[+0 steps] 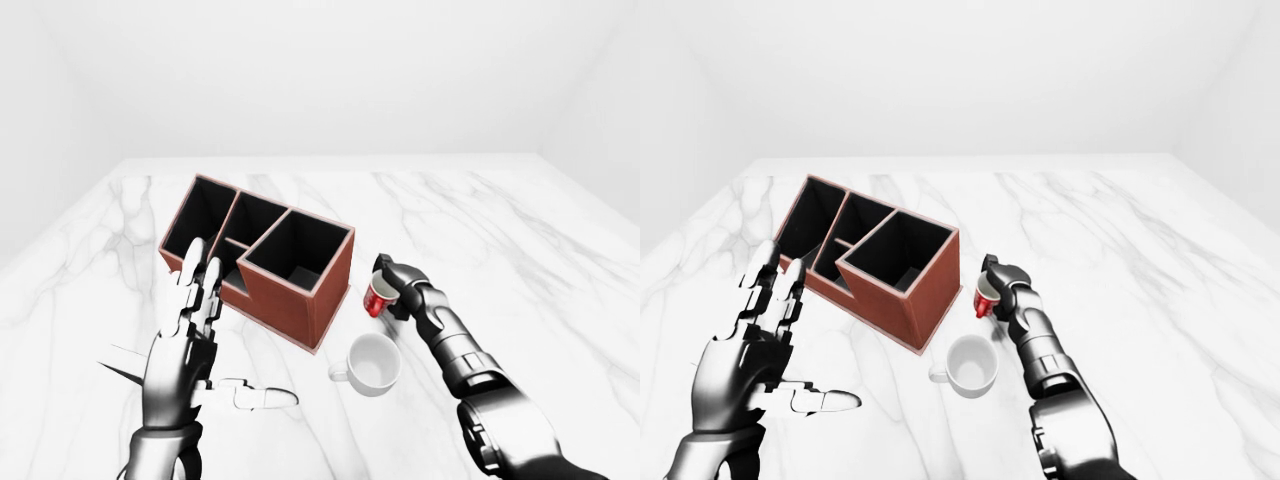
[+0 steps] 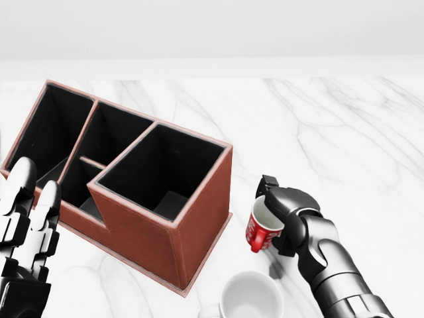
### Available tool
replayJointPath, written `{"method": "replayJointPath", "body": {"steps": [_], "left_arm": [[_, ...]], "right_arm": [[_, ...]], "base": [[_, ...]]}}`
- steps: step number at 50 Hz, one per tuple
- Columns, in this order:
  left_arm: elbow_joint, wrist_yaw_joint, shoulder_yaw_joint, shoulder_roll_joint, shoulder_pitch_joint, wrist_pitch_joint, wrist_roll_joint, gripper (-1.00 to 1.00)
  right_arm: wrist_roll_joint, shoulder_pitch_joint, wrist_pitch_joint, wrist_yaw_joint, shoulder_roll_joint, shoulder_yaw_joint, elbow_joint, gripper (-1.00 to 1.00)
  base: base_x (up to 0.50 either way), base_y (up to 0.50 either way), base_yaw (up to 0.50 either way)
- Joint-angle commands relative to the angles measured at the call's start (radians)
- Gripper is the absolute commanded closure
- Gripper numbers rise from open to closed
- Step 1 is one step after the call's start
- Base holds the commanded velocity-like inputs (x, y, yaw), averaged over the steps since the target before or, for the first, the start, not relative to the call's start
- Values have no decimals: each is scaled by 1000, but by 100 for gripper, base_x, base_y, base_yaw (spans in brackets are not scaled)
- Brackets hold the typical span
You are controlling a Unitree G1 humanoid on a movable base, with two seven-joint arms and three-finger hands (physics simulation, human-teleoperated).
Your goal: Pick up the red mug and place it to the right of the caddy.
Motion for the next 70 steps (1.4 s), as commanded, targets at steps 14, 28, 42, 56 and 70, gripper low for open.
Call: {"method": "replayJointPath", "body": {"steps": [14, 28, 42, 56, 70], "left_arm": [[-25, -4, 0, -2, 10, 10, -5, -100], [-30, -8, 4, -4, 13, 10, -8, -100], [-29, 0, -19, 4, 24, -4, 3, -100], [-33, -2, -19, 5, 26, -4, 1, -100], [-45, 9, -28, 12, 30, 3, 2, -100]], "right_arm": [[-33, -55, 0, -61, 10, 7, 125, 100], [-28, -57, 0, -56, 10, 12, 134, -100], [-43, -23, 0, 21, -13, -6, 3, -100], [-41, -76, 0, 138, -75, -60, -135, -100], [-16, -189, 0, 367, -197, -135, -356, -100]], "base": [[0, 0, 0], [0, 0, 0], [0, 0, 0], [0, 0, 0], [0, 0, 0]]}}
